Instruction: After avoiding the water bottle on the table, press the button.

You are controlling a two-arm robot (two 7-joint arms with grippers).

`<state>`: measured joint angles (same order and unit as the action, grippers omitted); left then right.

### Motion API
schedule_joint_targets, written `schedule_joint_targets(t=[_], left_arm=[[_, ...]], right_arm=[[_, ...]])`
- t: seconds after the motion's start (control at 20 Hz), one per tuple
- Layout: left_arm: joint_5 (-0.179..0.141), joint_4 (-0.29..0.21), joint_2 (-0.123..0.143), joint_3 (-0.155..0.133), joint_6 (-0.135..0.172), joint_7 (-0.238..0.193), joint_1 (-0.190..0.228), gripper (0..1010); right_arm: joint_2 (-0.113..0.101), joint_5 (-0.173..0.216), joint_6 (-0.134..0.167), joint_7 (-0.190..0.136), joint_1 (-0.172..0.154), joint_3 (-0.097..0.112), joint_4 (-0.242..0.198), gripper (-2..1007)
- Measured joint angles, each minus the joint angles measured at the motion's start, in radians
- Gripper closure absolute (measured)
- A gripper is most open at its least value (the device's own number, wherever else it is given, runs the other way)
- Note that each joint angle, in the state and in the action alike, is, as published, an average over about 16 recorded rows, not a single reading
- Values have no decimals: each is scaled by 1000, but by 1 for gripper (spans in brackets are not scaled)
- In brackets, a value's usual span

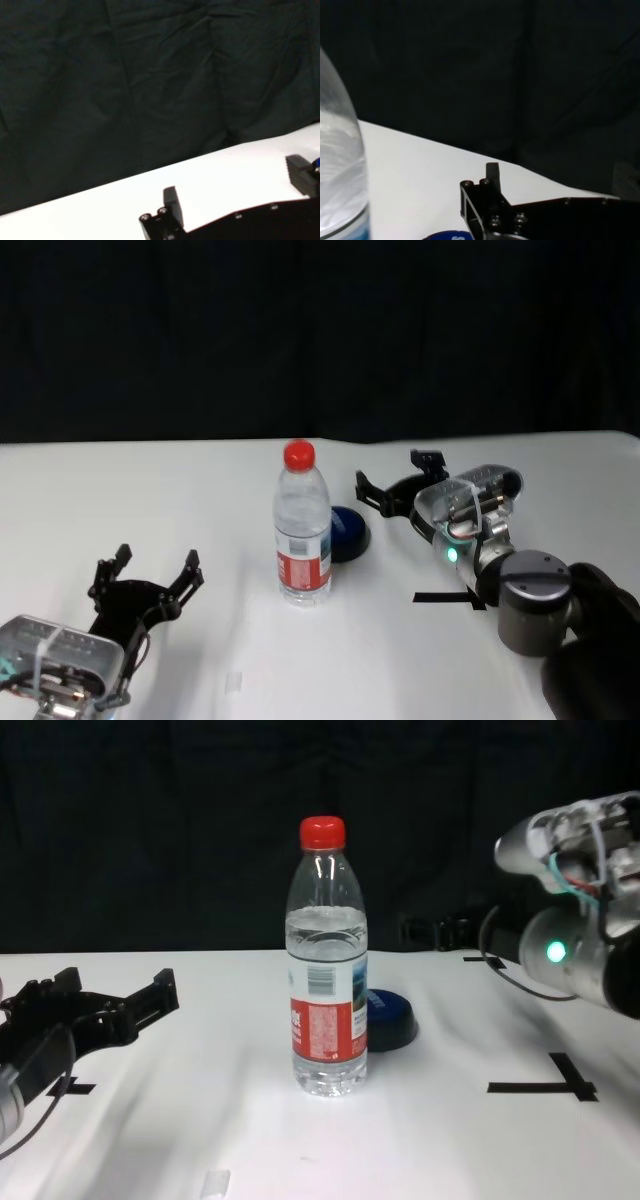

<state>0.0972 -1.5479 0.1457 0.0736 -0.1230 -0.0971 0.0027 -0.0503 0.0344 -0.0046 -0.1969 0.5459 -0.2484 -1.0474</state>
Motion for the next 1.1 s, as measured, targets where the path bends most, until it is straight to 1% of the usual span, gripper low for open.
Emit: schedule_joint_targets(t=[0.25,0.55,0.7,0.95,1.1], left_arm=[[0,0,0,0,0,0,0,1],[0,0,0,0,0,0,0,1],[0,0,0,0,0,0,0,1],[0,0,0,0,0,0,0,1],[0,0,0,0,0,0,0,1]], right_arm=[[-14,10,30,21,-82,17,-141,2],[-26,25,68,45,-204,37,-314,2],[-29,31,83,56,-267,45,-393,2],[-31,38,102,71,-370,53,-504,2],[-30,41,111,75,-424,52,-552,2]])
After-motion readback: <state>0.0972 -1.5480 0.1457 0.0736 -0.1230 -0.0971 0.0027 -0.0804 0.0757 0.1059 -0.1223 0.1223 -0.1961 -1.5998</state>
